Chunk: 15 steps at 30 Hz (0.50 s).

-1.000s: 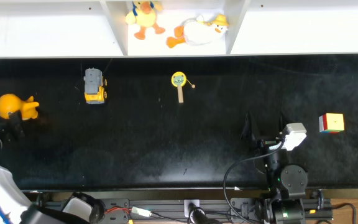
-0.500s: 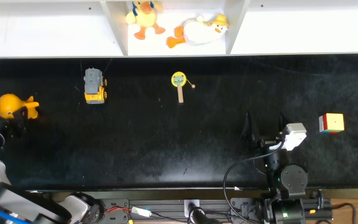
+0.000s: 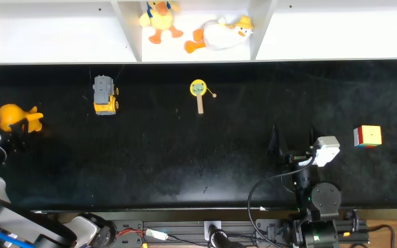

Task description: Store Toys

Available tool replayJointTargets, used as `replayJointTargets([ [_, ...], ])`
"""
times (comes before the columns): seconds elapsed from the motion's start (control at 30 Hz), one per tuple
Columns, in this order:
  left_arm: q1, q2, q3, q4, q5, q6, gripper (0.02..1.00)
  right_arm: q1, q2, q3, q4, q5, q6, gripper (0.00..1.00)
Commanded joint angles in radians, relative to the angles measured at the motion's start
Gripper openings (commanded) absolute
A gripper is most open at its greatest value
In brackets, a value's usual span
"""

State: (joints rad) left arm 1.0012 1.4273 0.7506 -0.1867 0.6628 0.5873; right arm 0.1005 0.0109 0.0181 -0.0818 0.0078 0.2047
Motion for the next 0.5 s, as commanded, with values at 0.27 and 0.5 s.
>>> replayJointTargets([
  [0.27, -0.008, 0.005, -0.009, 0.027, 0.024, -0.033, 0.562, 0.006, -0.006, -0.013, 0.005, 0.011, -0.003, 0.993],
  [0.5, -0.008, 0.003, -0.009, 0.060, 0.025, -0.076, 0.367, 0.006, -0.006, -0.013, 0.005, 0.011, -0.003, 0.996],
])
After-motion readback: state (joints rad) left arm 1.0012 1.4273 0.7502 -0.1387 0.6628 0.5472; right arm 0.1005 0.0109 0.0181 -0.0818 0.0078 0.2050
